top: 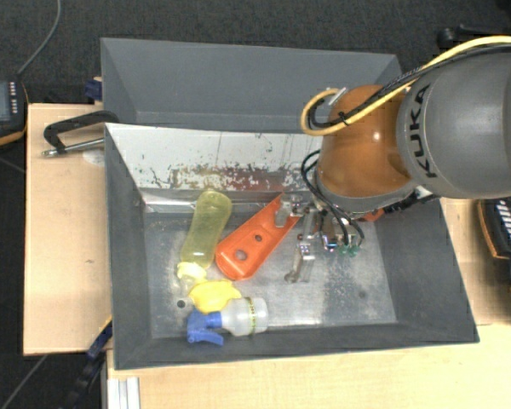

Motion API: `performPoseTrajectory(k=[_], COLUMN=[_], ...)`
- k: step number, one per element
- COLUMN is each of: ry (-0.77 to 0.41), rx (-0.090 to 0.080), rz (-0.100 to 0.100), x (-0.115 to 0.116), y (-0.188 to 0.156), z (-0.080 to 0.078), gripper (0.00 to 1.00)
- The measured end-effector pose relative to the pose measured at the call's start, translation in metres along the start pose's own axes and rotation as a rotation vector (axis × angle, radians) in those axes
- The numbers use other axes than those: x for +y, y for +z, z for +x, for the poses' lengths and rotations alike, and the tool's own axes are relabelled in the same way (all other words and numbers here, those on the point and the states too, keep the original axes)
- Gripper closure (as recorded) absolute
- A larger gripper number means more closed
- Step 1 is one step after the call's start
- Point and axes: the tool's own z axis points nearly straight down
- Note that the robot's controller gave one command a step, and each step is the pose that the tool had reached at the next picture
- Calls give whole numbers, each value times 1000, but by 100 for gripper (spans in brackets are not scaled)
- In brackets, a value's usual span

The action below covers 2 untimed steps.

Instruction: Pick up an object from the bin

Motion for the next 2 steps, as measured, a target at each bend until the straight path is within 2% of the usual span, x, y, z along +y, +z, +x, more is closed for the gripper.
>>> performPoseTrajectory(k=[1,2], ry=[1,20], rx=[-8,-10], rz=[0,-1], x=[0,24], y=[-5,31], z=[-2,-17], gripper=[0,0])
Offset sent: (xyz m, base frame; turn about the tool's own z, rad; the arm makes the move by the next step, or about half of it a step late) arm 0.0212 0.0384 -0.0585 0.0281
